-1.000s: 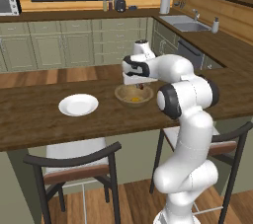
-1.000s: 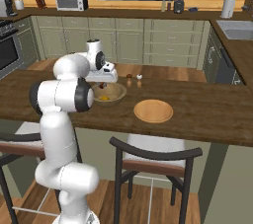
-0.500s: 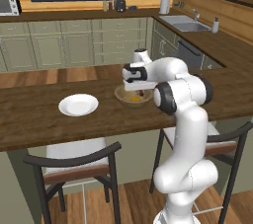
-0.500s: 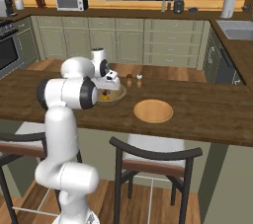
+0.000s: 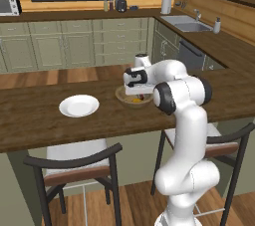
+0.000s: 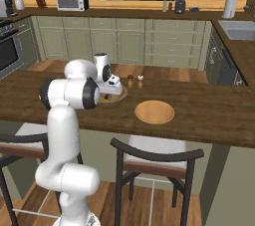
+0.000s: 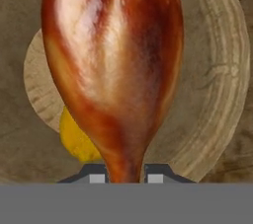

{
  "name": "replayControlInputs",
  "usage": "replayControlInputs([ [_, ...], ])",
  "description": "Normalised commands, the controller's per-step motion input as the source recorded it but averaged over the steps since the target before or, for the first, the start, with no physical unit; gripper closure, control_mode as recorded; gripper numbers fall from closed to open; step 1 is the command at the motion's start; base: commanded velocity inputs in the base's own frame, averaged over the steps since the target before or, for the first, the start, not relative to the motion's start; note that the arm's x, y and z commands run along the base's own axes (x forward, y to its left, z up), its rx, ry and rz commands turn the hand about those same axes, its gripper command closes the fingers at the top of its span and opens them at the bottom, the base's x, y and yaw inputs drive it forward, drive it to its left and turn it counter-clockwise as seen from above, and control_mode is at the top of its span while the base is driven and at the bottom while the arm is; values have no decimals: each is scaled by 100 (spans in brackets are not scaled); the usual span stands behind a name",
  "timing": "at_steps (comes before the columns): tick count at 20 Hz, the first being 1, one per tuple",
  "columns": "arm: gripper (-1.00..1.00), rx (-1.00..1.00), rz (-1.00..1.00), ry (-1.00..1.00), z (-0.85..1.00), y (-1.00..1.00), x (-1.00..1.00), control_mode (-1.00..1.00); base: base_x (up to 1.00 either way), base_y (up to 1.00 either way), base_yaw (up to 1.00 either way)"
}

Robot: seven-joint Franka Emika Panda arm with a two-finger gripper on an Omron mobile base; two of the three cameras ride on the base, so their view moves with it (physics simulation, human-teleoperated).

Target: Pick the chicken drumstick and lemon from their plates and place them in the bowl. Then put the bowl in the fridge.

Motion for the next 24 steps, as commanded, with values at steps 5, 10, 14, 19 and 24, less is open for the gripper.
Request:
replayControlInputs([
  [5,-100,0,0,0,-1,0,10,-100,0,0,0],
  [10,-100,0,0,0,0,0,0,-100,0,0,0],
  [14,-100,-1,0,-4,3,0,0,-100,0,0,0],
  [19,-100,-20,12,-16,42,58,0,-100,0,0,0],
  [24,-100,-24,30,-14,13,83,-30,-100,0,0,0],
])
